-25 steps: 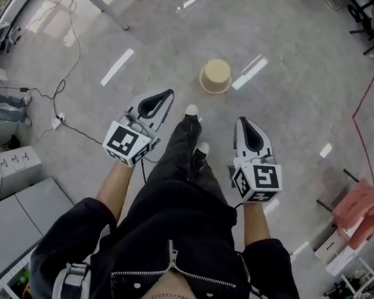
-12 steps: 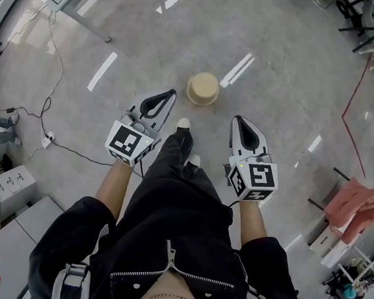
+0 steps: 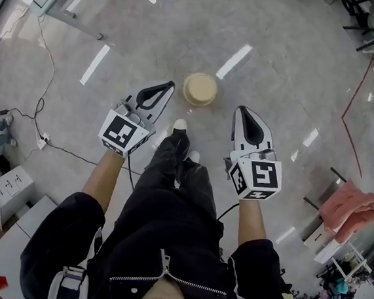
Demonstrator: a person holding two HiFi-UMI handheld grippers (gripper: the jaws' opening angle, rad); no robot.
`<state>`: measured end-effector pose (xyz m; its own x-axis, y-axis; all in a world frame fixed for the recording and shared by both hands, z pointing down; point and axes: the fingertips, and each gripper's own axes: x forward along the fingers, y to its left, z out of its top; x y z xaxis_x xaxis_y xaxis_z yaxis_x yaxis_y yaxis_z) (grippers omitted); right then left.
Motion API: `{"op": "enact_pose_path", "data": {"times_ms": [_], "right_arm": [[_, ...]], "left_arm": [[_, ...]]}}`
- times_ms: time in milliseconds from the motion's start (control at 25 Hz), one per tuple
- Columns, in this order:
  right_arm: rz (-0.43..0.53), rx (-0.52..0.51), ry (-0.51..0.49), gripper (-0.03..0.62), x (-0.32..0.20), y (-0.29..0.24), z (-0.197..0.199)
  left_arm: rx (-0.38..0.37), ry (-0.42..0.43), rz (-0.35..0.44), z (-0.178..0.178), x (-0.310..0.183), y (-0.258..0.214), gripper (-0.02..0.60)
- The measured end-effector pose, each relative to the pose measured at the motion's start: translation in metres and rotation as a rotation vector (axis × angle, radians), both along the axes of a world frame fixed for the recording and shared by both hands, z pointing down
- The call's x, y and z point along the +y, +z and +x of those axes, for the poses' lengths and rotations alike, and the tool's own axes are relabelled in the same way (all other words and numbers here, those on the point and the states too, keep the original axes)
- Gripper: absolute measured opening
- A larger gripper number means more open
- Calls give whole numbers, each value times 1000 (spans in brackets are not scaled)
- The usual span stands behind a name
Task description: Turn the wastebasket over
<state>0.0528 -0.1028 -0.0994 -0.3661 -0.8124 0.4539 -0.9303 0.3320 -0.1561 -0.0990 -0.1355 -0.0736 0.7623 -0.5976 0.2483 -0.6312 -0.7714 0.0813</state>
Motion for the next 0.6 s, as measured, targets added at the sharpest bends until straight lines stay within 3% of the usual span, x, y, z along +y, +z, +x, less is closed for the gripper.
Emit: {"op": "enact_pose_path", "data": {"times_ms": [320,600], "right_arm": [[-1,-9,1,11,-35,47,16],[-17,-42,25,11,-37,127,37]], "left_arm": [[-33,55,19,22,-32,44,5],[-55,71,9,44,-40,121,5]]}}
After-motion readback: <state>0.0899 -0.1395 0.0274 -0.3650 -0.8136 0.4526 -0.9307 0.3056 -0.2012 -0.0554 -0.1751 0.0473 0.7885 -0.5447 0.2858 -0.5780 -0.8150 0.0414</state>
